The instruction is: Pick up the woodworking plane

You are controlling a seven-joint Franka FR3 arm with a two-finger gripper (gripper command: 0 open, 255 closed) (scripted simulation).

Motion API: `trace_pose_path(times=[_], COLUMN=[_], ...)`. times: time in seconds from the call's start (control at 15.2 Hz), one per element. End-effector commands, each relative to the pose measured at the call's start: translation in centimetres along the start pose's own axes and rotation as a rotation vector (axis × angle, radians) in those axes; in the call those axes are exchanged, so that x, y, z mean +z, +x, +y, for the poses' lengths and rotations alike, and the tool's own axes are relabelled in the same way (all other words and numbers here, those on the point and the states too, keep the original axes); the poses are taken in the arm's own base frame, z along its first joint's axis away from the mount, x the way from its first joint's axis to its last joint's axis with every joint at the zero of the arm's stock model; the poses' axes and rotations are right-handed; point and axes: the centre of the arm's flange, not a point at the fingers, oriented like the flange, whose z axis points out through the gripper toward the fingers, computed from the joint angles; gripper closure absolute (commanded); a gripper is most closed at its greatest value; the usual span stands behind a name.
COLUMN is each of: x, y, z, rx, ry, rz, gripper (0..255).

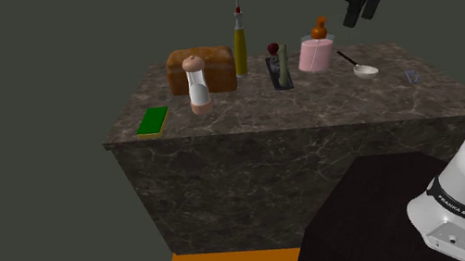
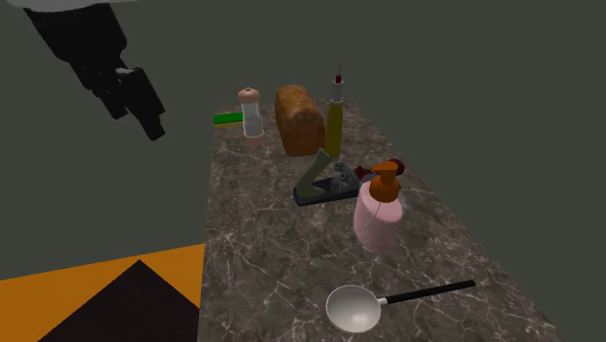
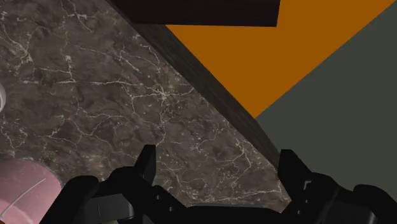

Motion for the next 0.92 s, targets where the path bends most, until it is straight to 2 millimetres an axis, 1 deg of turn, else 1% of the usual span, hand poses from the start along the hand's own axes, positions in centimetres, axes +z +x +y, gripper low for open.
trace_pose_path(times=[0.0, 0.4, 0.86], x=[0.0, 3.1, 7.1], y=[0.0, 7.6, 16.0], z=[0.0, 1.8, 5.3], rx=[0.0, 0.148, 0.321], ry=[0.0, -0.003, -0.007], rz=[0.0, -0.038, -0.082], gripper=[0, 0, 0])
